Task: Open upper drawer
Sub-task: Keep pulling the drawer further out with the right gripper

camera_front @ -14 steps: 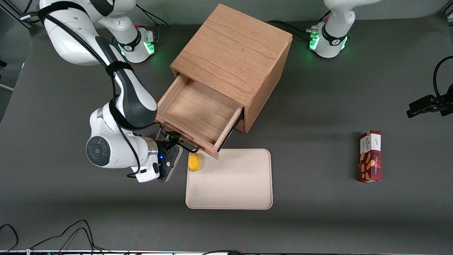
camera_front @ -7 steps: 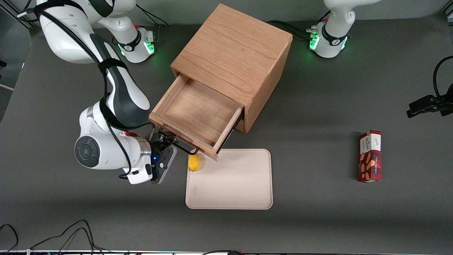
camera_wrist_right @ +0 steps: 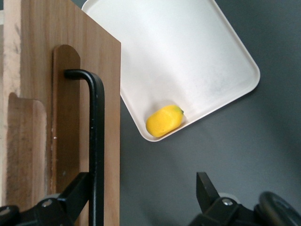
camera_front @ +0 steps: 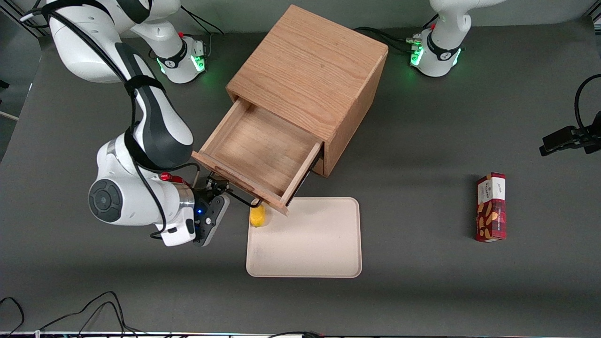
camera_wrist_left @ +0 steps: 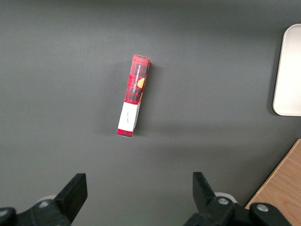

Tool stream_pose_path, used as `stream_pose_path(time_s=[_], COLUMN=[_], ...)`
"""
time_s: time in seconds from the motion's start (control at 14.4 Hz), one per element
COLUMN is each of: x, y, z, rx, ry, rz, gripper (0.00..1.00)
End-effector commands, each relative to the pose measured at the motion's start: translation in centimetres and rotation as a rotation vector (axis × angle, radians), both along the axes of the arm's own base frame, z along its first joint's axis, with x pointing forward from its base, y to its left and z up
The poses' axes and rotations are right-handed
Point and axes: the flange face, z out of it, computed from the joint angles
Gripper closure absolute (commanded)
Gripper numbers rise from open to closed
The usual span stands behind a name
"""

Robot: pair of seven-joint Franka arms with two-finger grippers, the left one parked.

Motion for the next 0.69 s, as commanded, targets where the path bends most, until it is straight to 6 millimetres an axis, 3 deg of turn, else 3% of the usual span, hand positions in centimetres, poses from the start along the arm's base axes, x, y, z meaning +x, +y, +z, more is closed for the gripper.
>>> stream_pose_path(time_s=[0.0, 0.42, 0.62], x=[0.7, 1.6, 2.2], y=[-0.2, -1.4, -2.6], z=[0.1, -0.8, -0.3], rx=[-0.001, -0.005, -0.019], ry=[-0.010, -0.021, -0.038], rz=[0.022, 0.028, 0.023], gripper=[0.00, 0.00, 0.00])
